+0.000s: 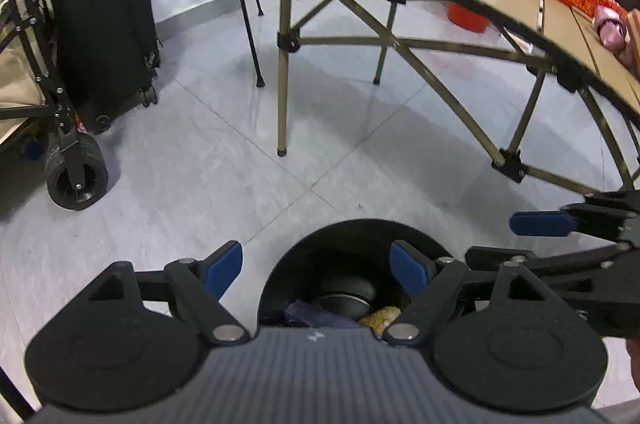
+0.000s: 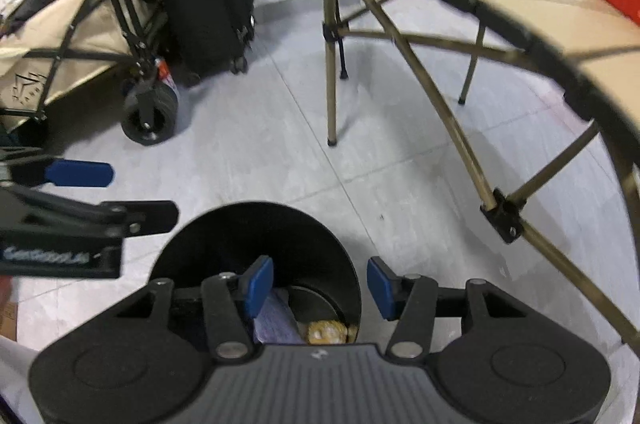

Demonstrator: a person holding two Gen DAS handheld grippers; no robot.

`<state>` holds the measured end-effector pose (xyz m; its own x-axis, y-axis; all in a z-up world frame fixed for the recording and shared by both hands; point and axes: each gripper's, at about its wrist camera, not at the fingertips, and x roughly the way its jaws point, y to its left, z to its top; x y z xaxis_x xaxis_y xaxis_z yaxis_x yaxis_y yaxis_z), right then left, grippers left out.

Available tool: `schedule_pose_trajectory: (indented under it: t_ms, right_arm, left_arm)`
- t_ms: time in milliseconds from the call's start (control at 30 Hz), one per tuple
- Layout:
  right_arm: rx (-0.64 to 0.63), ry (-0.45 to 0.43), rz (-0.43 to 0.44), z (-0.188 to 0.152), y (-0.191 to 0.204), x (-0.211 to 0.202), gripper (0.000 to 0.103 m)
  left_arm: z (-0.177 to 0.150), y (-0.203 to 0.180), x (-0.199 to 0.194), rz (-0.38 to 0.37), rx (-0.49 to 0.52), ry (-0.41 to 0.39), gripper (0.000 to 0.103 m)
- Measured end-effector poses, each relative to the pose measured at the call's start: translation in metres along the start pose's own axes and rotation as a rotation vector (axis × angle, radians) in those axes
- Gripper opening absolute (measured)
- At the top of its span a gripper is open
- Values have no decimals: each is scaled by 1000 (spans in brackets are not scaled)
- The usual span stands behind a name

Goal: Collect trash
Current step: 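Move both tools to the pink sponge block and grasp it together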

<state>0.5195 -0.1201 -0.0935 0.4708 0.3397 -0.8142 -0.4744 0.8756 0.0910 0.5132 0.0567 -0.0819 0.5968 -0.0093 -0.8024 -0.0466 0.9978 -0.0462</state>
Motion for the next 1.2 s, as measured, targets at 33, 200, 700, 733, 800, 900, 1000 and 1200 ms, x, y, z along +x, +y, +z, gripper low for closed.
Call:
schedule_pose_trajectory:
  t_ms: [33,200,700,733,800,900,1000,1200]
  right_arm:
    - [-5,-22,-3,1,1,-8,51]
    - [9,-236,1,7,-10,-75,51]
    - [792,-592,-290,-1,-228,-170,67]
    - [817,-596,-288,-3,-237,-170,66]
    - [882,-599,-308,-7,-252,-170,66]
    - [964,-585,-260,-15,-271,-165,61]
    - [1056,-579,-154,-30,-283,-157,52]
    - [1121,-592,-43,-37,-303,-138,37]
  left_arm:
    - [1,1,-4,-7,-9,-12,83]
    - [9,-17,-48,-36,15,-231,83]
    - [152,-219,-84,-472,332,-540,84]
    - [162,-238,-77,-476,389,-555,84]
    - [179,-270,-61,-472,456,-552,85]
    - [199,-306,-37,-504,525,-506,85]
    - [204,-332,-15,-540,626,-465,80]
    - [197,-347,6,-636,692,-354,36]
